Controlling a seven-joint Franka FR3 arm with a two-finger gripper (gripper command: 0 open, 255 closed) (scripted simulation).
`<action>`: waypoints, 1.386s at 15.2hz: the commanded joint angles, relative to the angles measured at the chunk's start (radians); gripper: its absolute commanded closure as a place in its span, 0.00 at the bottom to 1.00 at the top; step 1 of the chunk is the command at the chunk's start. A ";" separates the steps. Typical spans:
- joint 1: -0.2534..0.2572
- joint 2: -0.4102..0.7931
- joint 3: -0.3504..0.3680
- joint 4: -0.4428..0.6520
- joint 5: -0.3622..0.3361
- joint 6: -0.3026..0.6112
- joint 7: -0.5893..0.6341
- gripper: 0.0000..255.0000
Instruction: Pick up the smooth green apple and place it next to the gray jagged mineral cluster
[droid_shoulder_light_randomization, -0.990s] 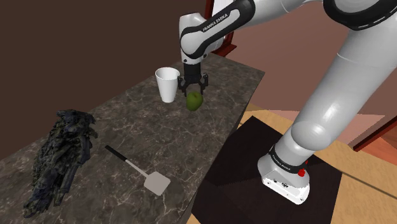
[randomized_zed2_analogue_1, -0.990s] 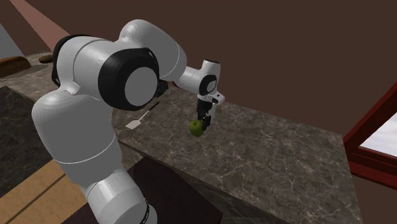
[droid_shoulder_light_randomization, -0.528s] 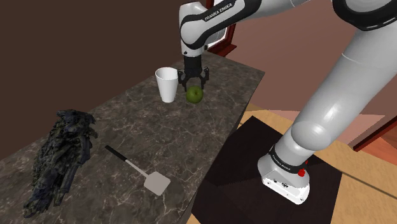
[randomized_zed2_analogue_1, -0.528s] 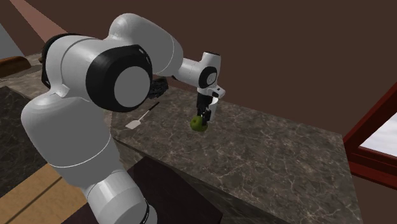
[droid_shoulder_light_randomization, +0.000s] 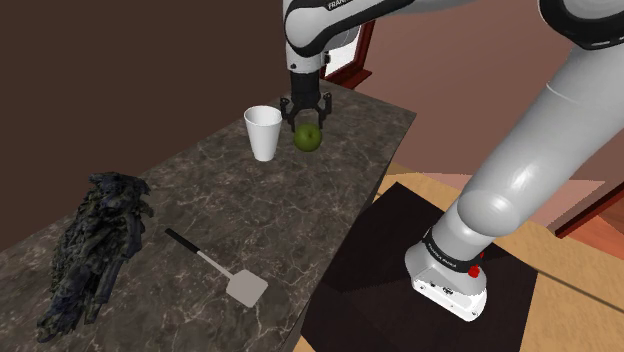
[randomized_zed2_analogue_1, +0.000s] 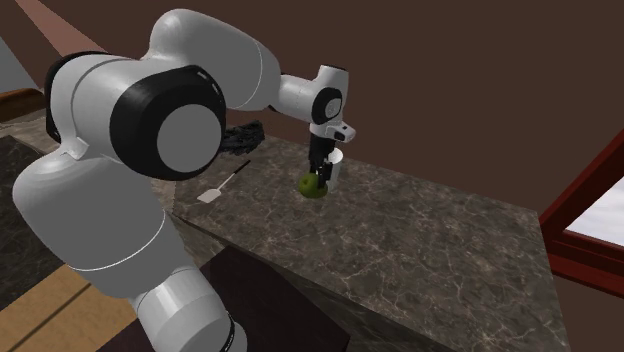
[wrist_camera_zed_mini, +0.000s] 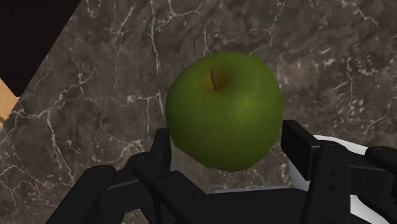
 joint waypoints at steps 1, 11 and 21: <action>-0.001 -0.007 -0.001 0.021 0.001 -0.028 -0.002 1.00; -0.002 -0.047 -0.003 0.113 0.006 -0.159 -0.005 1.00; -0.003 -0.066 -0.004 0.227 0.008 -0.292 -0.005 1.00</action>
